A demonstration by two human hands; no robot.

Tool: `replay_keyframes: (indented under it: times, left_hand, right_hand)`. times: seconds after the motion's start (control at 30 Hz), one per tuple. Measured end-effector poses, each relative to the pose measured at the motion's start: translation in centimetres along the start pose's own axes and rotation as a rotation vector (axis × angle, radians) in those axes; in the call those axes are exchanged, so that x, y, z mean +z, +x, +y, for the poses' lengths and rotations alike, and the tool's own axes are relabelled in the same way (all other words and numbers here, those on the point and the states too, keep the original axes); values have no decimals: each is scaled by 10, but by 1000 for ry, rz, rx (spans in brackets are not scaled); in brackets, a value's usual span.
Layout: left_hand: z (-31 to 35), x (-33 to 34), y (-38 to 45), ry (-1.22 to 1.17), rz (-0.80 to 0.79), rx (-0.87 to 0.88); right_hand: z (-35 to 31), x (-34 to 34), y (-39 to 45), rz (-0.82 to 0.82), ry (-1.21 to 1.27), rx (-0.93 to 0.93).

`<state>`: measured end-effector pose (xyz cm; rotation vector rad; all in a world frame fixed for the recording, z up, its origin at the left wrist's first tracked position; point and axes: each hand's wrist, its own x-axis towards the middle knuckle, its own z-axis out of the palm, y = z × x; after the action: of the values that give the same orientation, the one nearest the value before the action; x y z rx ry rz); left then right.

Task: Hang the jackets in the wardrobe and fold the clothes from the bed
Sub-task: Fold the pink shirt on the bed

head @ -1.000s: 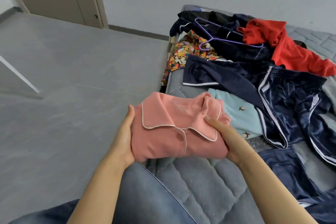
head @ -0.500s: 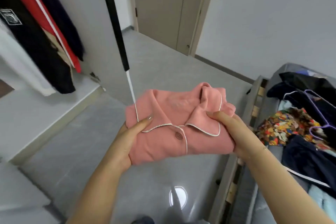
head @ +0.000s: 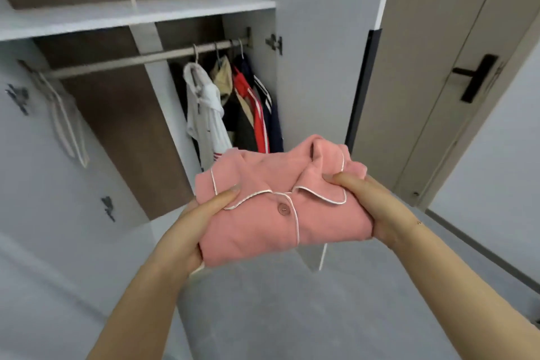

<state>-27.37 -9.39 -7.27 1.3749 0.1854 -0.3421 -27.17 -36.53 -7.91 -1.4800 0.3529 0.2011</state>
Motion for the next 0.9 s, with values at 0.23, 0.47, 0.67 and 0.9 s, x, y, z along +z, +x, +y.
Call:
replay_keyframes:
  times: [0.23, 0.47, 0.67, 0.9]
  left_hand:
    - [121, -16, 12, 8, 52, 204]
    - [221, -27, 65, -4, 185, 330]
    - [298, -76, 119, -43, 332, 335]
    - [362, -177, 166, -17, 537, 316]
  right_hand:
    - [-120, 51, 54, -160, -5, -78]
    - [-239, 92, 143, -354, -40, -266]
    - [-331, 166, 216, -530, -118, -298]
    - [-367, 298, 299, -686, -128, -246]
